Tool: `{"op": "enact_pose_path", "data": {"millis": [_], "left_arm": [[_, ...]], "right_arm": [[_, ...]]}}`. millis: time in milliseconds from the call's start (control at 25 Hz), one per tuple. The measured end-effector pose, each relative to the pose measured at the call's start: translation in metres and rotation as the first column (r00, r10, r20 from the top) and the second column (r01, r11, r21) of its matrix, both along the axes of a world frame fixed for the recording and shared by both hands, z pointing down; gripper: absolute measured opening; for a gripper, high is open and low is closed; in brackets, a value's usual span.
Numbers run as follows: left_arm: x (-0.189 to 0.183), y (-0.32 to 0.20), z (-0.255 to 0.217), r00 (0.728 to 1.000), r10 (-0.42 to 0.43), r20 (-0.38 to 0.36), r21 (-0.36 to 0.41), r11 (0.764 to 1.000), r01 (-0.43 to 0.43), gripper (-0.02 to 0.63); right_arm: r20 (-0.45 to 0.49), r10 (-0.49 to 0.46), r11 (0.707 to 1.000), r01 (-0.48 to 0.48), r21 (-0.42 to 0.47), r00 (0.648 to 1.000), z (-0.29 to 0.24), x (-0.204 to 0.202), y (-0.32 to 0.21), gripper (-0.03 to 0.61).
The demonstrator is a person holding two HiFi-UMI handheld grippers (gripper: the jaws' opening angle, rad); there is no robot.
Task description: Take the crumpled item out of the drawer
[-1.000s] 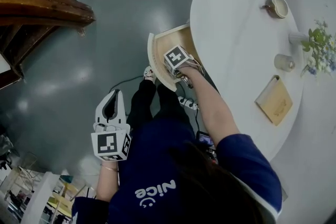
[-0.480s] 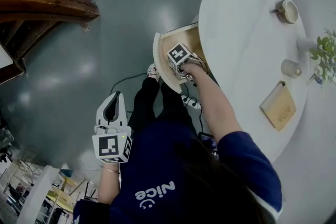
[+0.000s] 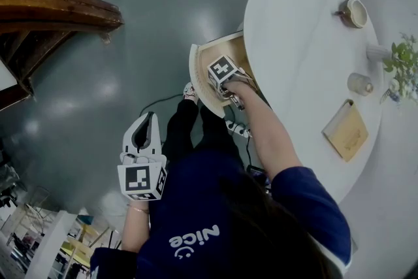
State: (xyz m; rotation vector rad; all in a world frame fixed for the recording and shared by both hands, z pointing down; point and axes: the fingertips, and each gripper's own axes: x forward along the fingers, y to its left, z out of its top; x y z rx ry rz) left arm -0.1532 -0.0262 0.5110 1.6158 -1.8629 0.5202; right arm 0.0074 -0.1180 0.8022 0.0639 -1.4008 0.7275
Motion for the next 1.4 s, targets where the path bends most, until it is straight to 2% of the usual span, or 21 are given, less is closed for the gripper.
{"op": "enact_pose_path", "data": {"millis": [240, 400, 560, 680, 920, 1080, 1160, 1400], "left_arm": [[0.0, -0.008, -0.008, 1.0, 0.015, 0.0, 0.034, 0.999, -0.015, 0.004], [0.001, -0.008, -0.01, 1.0, 0.024, -0.001, 0.051, 0.998, -0.023, 0.005], [0.002, -0.011, -0.012, 1.0, 0.029, 0.001, 0.076, 0.997, -0.029, 0.005], [0.003, -0.013, -0.015, 0.999, 0.033, 0.0, 0.093, 0.995, -0.033, 0.003], [0.002, -0.016, -0.016, 0.999, 0.046, -0.007, 0.115, 0.992, -0.045, 0.005], [0.005, -0.021, -0.017, 0.998, 0.064, -0.015, 0.127, 0.99, -0.061, 0.005], [0.008, -0.026, -0.016, 0.996, 0.086, -0.02, 0.126, 0.988, -0.083, 0.004], [0.013, -0.04, -0.017, 0.991, 0.132, -0.021, 0.143, 0.981, -0.128, 0.005]], "right_arm": [[0.049, 0.119, 0.991, -0.121, 0.057, 0.992, -0.017, -0.014, -0.01, 0.138], [0.071, 0.107, 0.986, -0.115, 0.122, 0.992, -0.028, -0.013, -0.018, 0.137], [0.13, 0.157, 0.965, -0.179, 0.19, 0.979, -0.043, -0.013, -0.026, 0.137], [0.147, 0.157, 0.952, -0.189, 0.242, 0.977, -0.054, -0.007, -0.03, 0.137], [0.223, 0.186, 0.927, -0.246, 0.281, 0.957, -0.088, -0.016, -0.026, 0.135], [0.233, 0.187, 0.912, -0.257, 0.321, 0.954, -0.108, -0.012, -0.02, 0.135], [0.297, 0.185, 0.904, -0.281, 0.322, 0.937, -0.117, -0.022, -0.019, 0.135], [0.38, 0.197, 0.882, -0.333, 0.335, 0.904, -0.141, -0.026, -0.014, 0.135]]}}
